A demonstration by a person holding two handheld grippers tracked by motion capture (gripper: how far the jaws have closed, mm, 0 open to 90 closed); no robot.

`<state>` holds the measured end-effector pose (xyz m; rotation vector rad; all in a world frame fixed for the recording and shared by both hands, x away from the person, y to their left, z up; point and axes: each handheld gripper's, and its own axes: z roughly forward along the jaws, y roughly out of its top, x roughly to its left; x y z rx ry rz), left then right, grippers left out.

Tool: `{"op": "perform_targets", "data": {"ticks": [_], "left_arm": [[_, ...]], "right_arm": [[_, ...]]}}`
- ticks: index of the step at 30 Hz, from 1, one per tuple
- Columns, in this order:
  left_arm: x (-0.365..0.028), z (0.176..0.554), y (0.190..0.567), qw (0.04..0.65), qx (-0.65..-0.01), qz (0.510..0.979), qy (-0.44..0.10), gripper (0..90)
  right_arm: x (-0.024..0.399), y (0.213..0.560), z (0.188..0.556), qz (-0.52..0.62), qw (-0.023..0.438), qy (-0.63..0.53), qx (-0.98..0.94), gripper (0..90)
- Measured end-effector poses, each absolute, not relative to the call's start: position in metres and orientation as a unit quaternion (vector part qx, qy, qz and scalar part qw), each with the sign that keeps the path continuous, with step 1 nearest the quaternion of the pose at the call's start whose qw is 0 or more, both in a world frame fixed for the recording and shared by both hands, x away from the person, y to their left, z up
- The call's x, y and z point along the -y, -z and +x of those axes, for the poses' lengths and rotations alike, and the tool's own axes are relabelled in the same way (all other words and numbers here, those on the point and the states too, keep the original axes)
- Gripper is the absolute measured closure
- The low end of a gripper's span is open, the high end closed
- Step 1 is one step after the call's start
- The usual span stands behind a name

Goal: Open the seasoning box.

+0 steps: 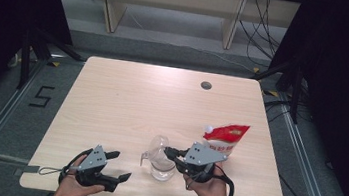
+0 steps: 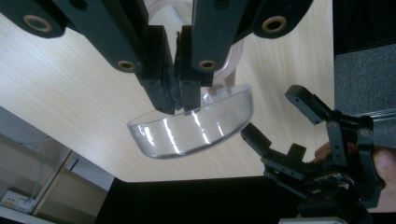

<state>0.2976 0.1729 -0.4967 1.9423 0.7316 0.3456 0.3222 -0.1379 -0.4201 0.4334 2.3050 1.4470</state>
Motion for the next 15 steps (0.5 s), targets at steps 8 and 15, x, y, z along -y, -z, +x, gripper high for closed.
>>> {"op": "perform_targets", "data": {"ticks": [8, 15], "left_arm": [[-0.174, 0.297, 0.497, 0.496, -0.298, 0.802, -0.148, 16.1], [-0.170, 0.297, 0.500, 0.490, -0.298, 0.805, -0.151, 16.0]], "right_arm": [[0.129, 0.416, 0.322, 0.144, 0.193, -0.515, -0.823, 86.4], [0.120, 0.414, 0.322, 0.135, 0.196, -0.515, -0.823, 86.5]]}}
